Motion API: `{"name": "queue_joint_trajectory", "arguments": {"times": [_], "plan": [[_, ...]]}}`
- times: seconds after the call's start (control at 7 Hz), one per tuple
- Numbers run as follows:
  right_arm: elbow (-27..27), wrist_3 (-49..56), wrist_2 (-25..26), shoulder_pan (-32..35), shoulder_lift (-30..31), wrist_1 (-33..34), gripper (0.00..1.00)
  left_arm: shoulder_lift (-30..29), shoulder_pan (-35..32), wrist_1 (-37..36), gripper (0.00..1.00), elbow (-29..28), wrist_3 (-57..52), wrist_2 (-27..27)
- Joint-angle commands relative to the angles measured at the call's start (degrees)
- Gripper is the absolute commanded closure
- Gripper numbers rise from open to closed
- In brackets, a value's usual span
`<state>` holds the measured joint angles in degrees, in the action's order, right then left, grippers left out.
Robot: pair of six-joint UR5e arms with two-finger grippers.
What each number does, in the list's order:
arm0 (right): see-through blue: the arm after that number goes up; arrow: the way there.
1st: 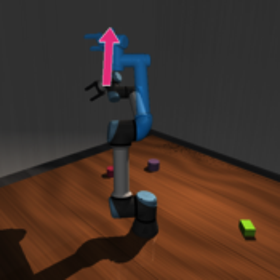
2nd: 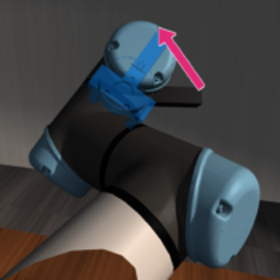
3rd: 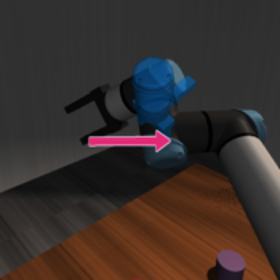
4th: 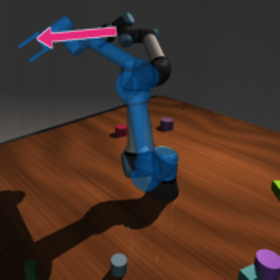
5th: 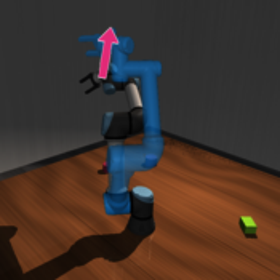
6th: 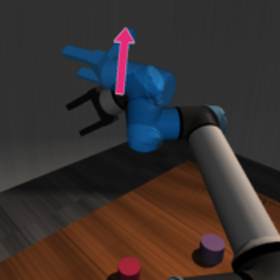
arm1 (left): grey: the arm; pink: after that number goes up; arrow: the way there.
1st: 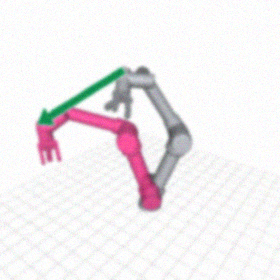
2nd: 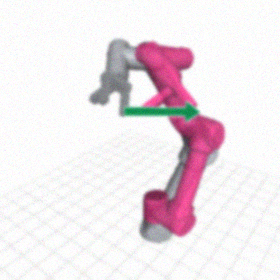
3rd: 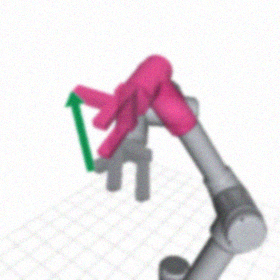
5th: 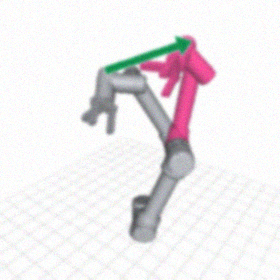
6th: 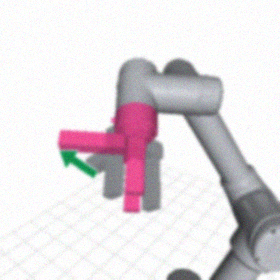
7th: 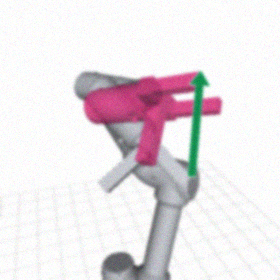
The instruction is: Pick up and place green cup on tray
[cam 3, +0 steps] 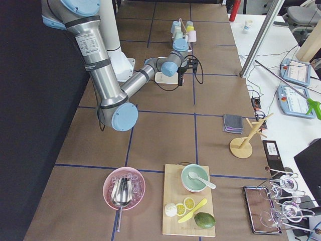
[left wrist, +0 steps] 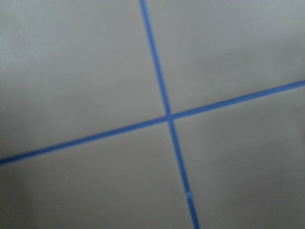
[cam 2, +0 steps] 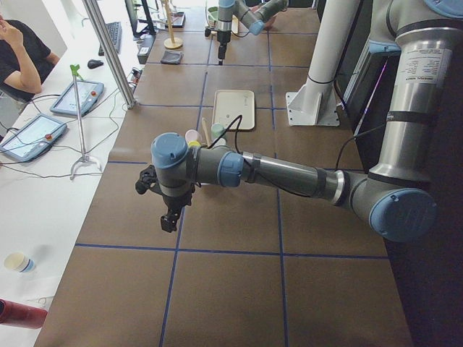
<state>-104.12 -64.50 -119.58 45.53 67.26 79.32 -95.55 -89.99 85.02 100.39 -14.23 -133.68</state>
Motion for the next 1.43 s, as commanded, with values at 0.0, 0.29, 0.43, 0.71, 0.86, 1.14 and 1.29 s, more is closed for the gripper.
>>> {"name": "queue_joint_trajectory", "arguments": {"times": [0.0, 0.29, 0.43, 0.71, 0.86, 1.14, 1.29], "plan": [[-1.08, 14.87, -1.44, 6.39, 0.33, 11.16, 0.00, 0.19, 4.18, -0.90, 0.00, 10.40, -0.01, 0.53], [-1.26, 27.26, -1.97, 14.11, 3.91, 13.58, 0.00, -0.69, 10.32, -10.09, 0.00, 20.04, -0.01, 6.80], [-0.83, 33.41, -5.54, 17.20, 6.63, 13.49, 0.00, -3.21, 15.24, -15.01, 0.00, 24.98, -0.10, 14.69], [0.32, 39.43, -9.17, 21.26, 9.46, 13.14, 0.00, -11.45, 25.43, -26.43, 0.00, 29.58, -0.10, 26.49], [0.93, 39.45, -9.26, 21.62, 9.47, 13.14, 0.00, -14.02, 31.40, -28.92, 0.00, 31.08, -0.10, 33.68], [1.29, 39.37, -9.70, 22.67, 11.74, 12.96, 0.00, -15.36, 45.27, -29.12, 0.00, 32.94, -2.45, 54.48], [1.29, 39.19, -9.70, 22.68, 12.10, 12.96, 0.00, -16.85, 51.35, -31.73, 0.00, 33.03, -7.43, 65.46]]}}
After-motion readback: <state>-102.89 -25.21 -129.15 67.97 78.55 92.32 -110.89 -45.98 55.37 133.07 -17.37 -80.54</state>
